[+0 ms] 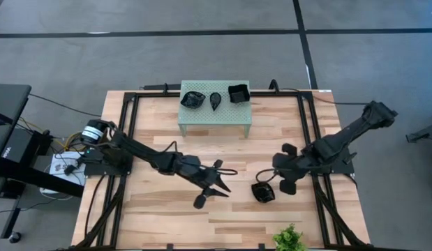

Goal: Pick & Place Mini shaped plates
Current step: Stack the bottom right leaf-shaped plate on top of the other leaf-shaped plate, then stack the leaf-shaped plate on top of the other leaf-shaped plates on the shelf

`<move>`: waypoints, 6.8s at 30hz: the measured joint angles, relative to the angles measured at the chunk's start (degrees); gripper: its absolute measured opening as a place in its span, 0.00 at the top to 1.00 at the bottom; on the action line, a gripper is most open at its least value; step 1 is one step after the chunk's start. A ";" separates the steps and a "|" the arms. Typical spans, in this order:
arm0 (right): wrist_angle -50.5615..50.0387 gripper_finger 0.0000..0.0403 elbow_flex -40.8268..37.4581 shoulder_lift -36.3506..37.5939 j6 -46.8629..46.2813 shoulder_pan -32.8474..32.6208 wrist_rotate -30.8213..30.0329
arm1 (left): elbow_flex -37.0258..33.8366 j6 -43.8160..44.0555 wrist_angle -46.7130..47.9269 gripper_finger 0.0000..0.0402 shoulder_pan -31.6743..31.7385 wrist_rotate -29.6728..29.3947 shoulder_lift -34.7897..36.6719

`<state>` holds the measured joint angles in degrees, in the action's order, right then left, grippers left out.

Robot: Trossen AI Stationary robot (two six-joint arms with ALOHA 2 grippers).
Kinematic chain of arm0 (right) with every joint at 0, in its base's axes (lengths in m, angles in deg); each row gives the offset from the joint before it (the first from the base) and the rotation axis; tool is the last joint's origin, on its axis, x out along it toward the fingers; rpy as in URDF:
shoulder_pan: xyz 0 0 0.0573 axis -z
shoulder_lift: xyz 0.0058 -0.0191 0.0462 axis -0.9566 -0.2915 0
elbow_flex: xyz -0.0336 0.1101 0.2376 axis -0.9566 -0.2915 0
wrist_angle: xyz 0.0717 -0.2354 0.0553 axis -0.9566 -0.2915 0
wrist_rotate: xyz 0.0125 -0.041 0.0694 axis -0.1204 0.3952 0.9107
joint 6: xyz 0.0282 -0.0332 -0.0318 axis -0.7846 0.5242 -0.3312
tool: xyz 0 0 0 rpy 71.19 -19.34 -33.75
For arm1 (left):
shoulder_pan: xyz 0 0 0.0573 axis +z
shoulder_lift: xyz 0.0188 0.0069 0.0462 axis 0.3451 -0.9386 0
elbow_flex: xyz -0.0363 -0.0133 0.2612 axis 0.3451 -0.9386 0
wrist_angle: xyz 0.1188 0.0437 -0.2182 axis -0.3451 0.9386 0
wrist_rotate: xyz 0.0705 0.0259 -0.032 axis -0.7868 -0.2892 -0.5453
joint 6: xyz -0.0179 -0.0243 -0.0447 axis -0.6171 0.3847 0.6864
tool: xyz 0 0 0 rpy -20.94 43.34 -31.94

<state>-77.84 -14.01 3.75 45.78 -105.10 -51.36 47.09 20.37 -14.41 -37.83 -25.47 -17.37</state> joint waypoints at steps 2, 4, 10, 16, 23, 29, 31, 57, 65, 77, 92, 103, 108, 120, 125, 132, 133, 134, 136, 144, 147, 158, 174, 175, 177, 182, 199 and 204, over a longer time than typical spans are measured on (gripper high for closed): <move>5.48 0.99 -6.63 1.40 -5.18 -1.81 1.42 | -0.24 0.26 0.18 0.79 0.52 -0.04 -0.10; 8.62 0.99 -11.68 1.13 -9.23 -3.12 5.03 | -0.64 1.22 0.06 0.79 0.65 -0.17 0.01; 14.19 0.99 -18.00 -3.74 -16.25 -5.33 10.29 | -1.59 2.05 0.15 0.79 0.01 -0.24 1.19; 29.54 1.00 -19.30 -13.21 -12.54 -5.34 15.58 | -1.60 2.05 0.09 0.79 0.03 -0.26 1.84; 36.42 1.00 -18.97 -22.03 -1.38 1.18 18.77 | -1.60 2.05 0.01 0.79 0.02 -0.26 2.82; 48.83 1.00 -17.62 -22.19 14.47 10.95 17.11 | -1.60 1.92 0.17 0.79 0.02 -0.26 3.39; 50.62 1.00 -15.22 -22.58 20.29 13.78 16.72 | -1.60 1.90 0.16 0.79 0.02 -0.26 3.40; 58.26 1.00 -25.60 14.43 49.66 11.27 12.88 | -8.58 -5.30 6.27 0.58 0.25 -8.07 -0.90; 58.11 1.00 -28.86 19.68 45.22 19.95 12.79 | -3.08 -5.68 5.46 0.61 1.96 -8.07 -11.60; 51.13 1.00 -28.85 18.79 46.35 23.60 13.10 | -2.10 -5.21 6.19 0.87 3.15 -8.46 -14.11; 51.28 1.00 -28.85 18.79 46.09 23.58 13.12 | -2.10 -5.79 6.21 0.69 2.02 -10.36 -14.09; 51.28 1.00 -28.85 18.79 46.05 23.58 13.12 | -2.10 -6.49 6.21 0.61 2.62 -12.16 -14.09; 51.28 1.00 -28.85 18.79 46.05 23.58 13.12 | -2.13 -5.30 6.23 0.66 2.31 -12.13 -14.08; 51.28 1.00 -28.85 18.79 46.07 23.56 13.12 | -3.08 -4.98 6.68 0.67 2.32 -12.14 -14.04; 51.28 1.00 -28.85 18.79 46.08 23.58 13.12 | -3.08 -4.98 6.69 0.70 2.32 -12.13 -14.03; 51.27 1.00 -28.85 18.79 46.08 23.57 13.12 | -3.08 -5.17 6.66 0.93 2.32 -12.15 -14.04; 51.26 1.00 -28.85 18.79 46.08 23.56 13.12 | -3.05 -5.20 6.49 0.96 2.24 -12.19 -14.00; 51.28 1.00 -28.85 18.79 46.08 23.58 13.12 | -2.97 -5.22 6.42 0.97 2.07 -12.22 -13.83; 51.26 1.00 -28.85 18.79 46.08 23.56 13.12 | -2.97 -5.74 6.97 0.98 1.51 -12.29 -12.95; 51.26 1.00 -28.85 18.79 46.08 23.56 13.12 | -3.02 -12.40 21.81 0.98 0.11 -16.20 6.99; 51.27 1.00 -28.85 18.81 46.08 23.56 13.12 | -2.95 -17.83 27.87 0.99 1.39 -21.22 16.82; 51.50 1.00 -28.85 18.81 46.10 23.56 13.12 | -3.02 -11.73 35.40 0.98 19.36 -32.16 35.40; 51.49 1.00 -28.85 18.81 46.71 23.58 13.09 | -3.13 7.08 25.29 0.98 25.14 -51.83 23.16; 51.48 1.00 -28.85 18.81 46.71 23.58 13.09 | -3.10 8.59 25.09 0.98 25.48 -51.80 22.58; 51.48 1.00 -28.85 18.81 46.73 23.58 13.08 | -3.10 11.51 25.13 0.98 26.19 -51.94 21.08; 51.48 1.00 -28.85 18.81 46.71 23.58 13.09 | -3.10 12.76 24.88 0.97 27.43 -51.97 18.04; 51.24 1.00 -28.85 18.81 46.64 23.56 13.09 | -3.06 12.66 24.60 0.80 28.70 -53.69 18.27; 51.26 1.00 -28.85 18.81 46.84 23.58 13.09 | -3.06 12.35 23.64 0.72 28.08 -53.66 18.24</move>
<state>-26.58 -42.86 22.56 92.62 -81.53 -38.27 44.03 32.71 9.23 -9.75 -79.13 0.87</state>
